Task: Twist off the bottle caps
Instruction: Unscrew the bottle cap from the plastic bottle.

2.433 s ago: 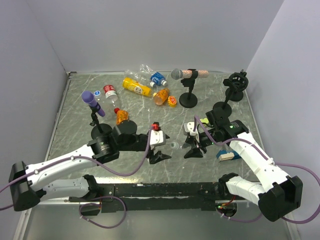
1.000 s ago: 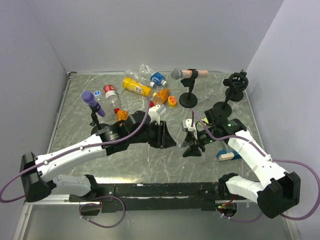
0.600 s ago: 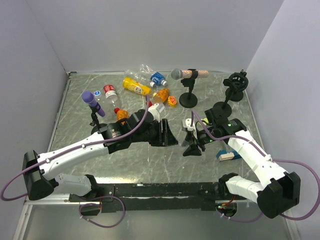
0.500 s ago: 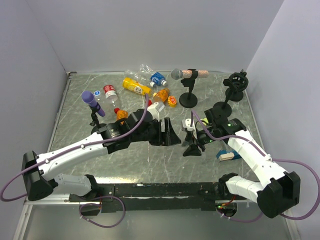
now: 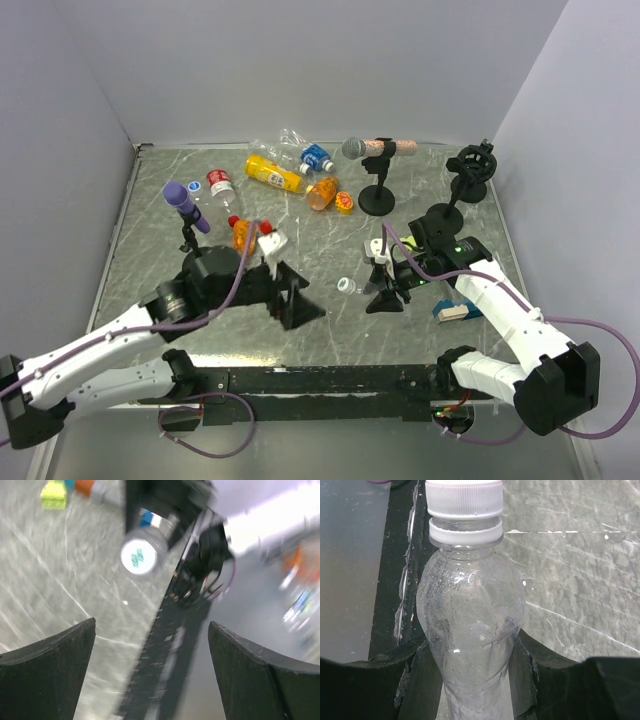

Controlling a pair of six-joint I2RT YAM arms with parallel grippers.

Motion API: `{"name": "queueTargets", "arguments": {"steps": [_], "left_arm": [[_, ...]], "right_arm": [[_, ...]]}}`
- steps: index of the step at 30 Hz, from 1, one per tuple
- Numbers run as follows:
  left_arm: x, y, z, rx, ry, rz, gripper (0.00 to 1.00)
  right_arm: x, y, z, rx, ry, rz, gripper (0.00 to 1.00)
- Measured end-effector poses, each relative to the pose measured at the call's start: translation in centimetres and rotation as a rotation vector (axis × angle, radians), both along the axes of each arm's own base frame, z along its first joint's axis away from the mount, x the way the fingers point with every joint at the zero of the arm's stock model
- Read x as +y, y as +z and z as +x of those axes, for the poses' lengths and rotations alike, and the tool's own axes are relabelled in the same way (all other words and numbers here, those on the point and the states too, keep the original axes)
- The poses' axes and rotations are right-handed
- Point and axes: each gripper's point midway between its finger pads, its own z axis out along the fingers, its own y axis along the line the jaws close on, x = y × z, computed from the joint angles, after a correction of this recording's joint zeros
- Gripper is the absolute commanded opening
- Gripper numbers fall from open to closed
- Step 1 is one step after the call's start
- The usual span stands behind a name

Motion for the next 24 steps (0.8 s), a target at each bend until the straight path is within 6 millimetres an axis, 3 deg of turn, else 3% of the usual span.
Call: {"name": "queueTargets", "arguments": {"steps": [3,6,10,15,21,24], "left_arm": [[0.9,-1.0,-1.3,-0.227,-0.131,-0.016,0.97],[0.8,-1.5,-1.3,-0.435,-0.215,-0.011,0.97],[-1.0,-0.8,0.1,-0.610,-0.288,0.026,0.97],[-3.5,-0.4,1.1,-0.692,-0.361,0.032,0.99],[-4.8,-1.3,1.3,-0.698,-0.415,0.036,0.82],[-5.4,-1.2,1.5,-0.700,-0.426,0.036,0.69]], "right_arm": [[-0.1,0.0,-0.3,-0.003,0.015,0.002,0.17],[-0.1,0.0,-0.5,-0.005,0.027,0.005,0.17],[-0.1,0.0,-0.5,-0.014,0.033,0.008,0.17],[-0.1,-0.2,-0.6,-0.016,0.038,0.007,0.17],[-0.1,-0.1,-0.7,-0.017,0.044,0.010,0.17],[-0.1,-0.1,-0.7,-0.016,0.044,0.010,0.17]]}}
